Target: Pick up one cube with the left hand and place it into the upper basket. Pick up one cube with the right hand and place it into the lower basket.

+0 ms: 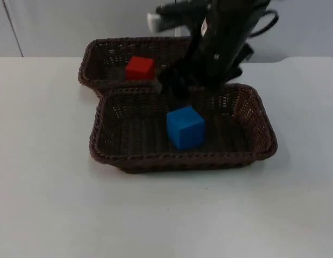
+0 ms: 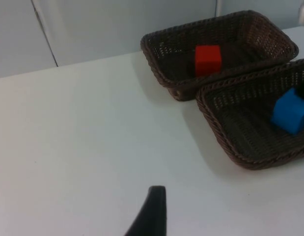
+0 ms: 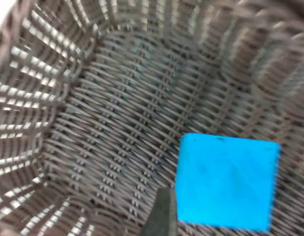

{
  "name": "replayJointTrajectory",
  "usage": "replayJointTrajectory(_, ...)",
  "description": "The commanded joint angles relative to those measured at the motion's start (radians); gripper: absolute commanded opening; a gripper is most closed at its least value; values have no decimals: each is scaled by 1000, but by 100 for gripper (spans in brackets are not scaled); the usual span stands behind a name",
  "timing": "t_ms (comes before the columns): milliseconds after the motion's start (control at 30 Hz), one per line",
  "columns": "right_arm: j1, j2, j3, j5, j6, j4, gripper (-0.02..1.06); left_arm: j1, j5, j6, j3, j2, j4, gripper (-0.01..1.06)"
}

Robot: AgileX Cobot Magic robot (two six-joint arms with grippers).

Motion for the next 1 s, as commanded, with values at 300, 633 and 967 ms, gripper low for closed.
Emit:
replayJointTrajectory(300,0,-154,-9,73,-16,5,72,0,0,-6,4,-5,7,83)
replayJointTrajectory(633,4,-293,84,40,-16,13,72,0,8,-6,4,-11,5,83)
replayJointTrajectory(967,4,-498,354,-176,-25,15,72,0,61,-6,4,-132,3,83)
